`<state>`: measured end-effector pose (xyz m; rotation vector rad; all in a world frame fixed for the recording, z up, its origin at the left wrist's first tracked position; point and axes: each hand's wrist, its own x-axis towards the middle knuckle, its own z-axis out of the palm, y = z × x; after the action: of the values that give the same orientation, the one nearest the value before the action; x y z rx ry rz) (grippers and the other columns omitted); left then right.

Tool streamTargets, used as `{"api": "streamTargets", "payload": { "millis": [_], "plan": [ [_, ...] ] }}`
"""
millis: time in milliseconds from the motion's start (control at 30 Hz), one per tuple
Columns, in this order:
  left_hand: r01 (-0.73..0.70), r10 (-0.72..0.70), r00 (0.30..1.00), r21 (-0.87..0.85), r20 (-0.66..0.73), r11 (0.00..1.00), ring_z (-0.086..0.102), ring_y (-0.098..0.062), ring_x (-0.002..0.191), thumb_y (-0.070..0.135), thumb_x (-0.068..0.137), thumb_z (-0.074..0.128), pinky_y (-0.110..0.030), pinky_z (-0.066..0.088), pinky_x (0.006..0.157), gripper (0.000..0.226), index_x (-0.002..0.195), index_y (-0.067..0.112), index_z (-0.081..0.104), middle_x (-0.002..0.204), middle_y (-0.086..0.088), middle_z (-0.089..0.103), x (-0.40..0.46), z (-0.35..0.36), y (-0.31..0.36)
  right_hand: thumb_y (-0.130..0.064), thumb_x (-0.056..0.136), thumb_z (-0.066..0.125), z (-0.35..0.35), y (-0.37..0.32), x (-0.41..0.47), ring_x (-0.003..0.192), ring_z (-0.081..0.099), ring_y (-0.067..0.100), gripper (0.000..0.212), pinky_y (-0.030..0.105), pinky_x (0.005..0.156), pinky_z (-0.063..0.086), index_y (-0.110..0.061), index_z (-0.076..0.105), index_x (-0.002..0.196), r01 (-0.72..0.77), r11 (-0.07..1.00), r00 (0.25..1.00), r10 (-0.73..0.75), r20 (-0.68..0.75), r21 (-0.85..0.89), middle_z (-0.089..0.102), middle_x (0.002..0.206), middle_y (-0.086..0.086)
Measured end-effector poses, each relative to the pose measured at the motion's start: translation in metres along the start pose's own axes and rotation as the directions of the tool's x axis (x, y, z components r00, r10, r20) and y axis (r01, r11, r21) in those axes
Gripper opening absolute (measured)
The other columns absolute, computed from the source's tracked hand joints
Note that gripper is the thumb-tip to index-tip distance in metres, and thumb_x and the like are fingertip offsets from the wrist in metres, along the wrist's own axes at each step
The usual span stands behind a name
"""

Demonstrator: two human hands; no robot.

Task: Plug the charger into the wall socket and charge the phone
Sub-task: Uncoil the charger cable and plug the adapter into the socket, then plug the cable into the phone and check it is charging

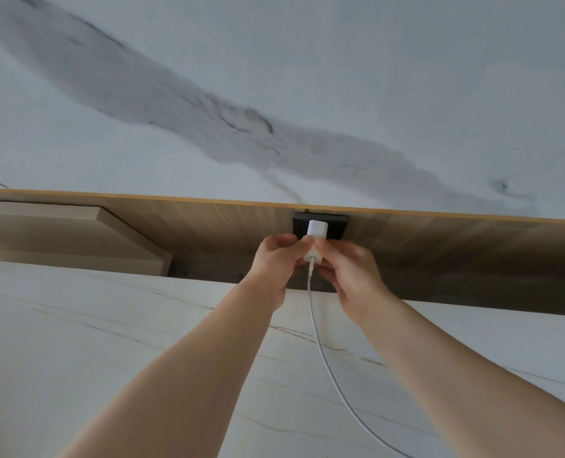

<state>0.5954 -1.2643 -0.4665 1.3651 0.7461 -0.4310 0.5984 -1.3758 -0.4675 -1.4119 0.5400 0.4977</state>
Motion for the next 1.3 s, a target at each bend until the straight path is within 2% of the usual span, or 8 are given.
{"api": "streamTargets", "payload": {
  "millis": [100,367,467,600,833,1067,1167,1300],
  "plan": [
    [0.029,-0.031,0.999,-0.117,-0.011,0.993,0.064,-0.032,0.104,0.020,0.081,0.071,-0.044,0.052,0.095,0.052,0.124,0.003,0.049,0.117,-0.021,0.062,0.003,0.006,0.001,-0.017,0.092,0.055,0.000,-0.007,0.002,0.098,0.067,0.028,0.023,0.036,0.089,0.055,-0.003,0.068,0.104,0.020,0.996,1.000,-0.019,-0.014,0.087,0.070,0.107,0.018],
    [0.037,-0.044,0.998,-0.126,-0.051,0.991,0.065,-0.032,0.101,0.020,0.082,0.070,-0.044,0.054,0.092,0.046,0.121,0.002,0.052,0.116,-0.021,0.062,0.005,0.013,0.005,-0.022,0.089,0.059,-0.001,-0.010,0.012,0.092,0.068,0.024,0.030,0.028,0.074,0.058,-0.003,0.060,0.112,0.025,1.000,0.998,-0.025,-0.059,0.006,0.069,0.106,0.014],
    [0.057,-0.062,0.998,-0.177,-0.027,0.983,0.066,-0.027,0.098,0.021,0.087,0.064,-0.039,0.054,0.091,0.041,0.124,0.006,0.052,0.114,-0.017,0.064,-0.006,0.017,0.005,-0.035,0.088,0.059,-0.003,-0.012,0.011,0.097,0.064,0.023,0.032,0.034,0.085,0.055,-0.012,0.057,0.111,0.018,0.980,0.996,-0.034,-0.081,-0.198,0.065,0.112,0.007],
    [0.014,-0.027,0.995,-0.130,-0.097,0.991,0.060,-0.029,0.107,0.010,0.091,0.055,-0.039,0.050,0.096,0.039,0.130,0.013,0.049,0.118,-0.010,0.060,-0.030,0.020,0.001,-0.037,0.092,0.051,-0.018,-0.013,-0.009,0.102,0.053,0.015,0.035,0.029,0.083,0.040,-0.018,0.055,0.121,0.119,0.820,0.990,-0.141,0.004,-0.560,0.059,0.116,-0.001],
    [0.113,-0.123,0.987,-0.100,-0.101,0.988,0.060,-0.020,0.101,-0.002,0.091,0.049,-0.032,0.050,0.086,0.029,0.109,0.020,0.057,0.110,-0.006,0.062,-0.110,0.018,-0.026,-0.014,0.090,0.056,-0.096,0.013,-0.106,0.108,0.062,0.023,0.022,0.020,0.089,0.038,-0.008,0.067,0.109,0.229,0.536,0.971,-0.178,0.157,-0.812,0.070,0.114,0.008],
    [0.247,-0.260,0.961,-0.134,-0.093,0.960,0.059,-0.018,0.092,0.002,0.090,0.048,-0.031,0.049,0.080,0.029,0.114,0.016,0.057,0.099,-0.004,0.062,-0.187,0.043,-0.098,-0.034,0.087,0.060,-0.154,0.051,-0.192,0.112,0.055,0.019,0.038,0.025,0.089,0.039,-0.014,0.057,0.119,0.105,0.500,0.994,-0.049,0.093,-0.859,0.064,0.114,0.001],
    [0.286,-0.288,0.953,-0.032,-0.093,0.958,0.056,-0.014,0.082,0.004,0.088,0.049,-0.028,0.047,0.077,0.033,0.119,0.017,0.056,0.098,-0.002,0.061,-0.209,0.056,-0.123,-0.037,0.085,0.062,-0.175,0.057,-0.215,0.111,0.055,0.017,0.043,0.028,0.091,0.041,-0.013,0.056,0.120,0.075,0.544,0.997,-0.051,0.057,-0.836,0.061,0.113,-0.001],
    [0.239,-0.217,0.971,0.369,-0.101,0.898,0.054,-0.015,0.091,0.014,0.089,0.052,-0.024,0.041,0.077,0.036,0.124,0.020,0.052,0.119,-0.005,0.059,-0.232,0.069,-0.151,-0.029,0.089,0.058,-0.194,0.060,-0.226,0.107,0.059,0.019,0.027,0.029,0.088,0.044,-0.013,0.062,0.111,0.003,0.586,0.998,-0.056,-0.037,-0.810,0.065,0.108,0.003]
  ]
}}
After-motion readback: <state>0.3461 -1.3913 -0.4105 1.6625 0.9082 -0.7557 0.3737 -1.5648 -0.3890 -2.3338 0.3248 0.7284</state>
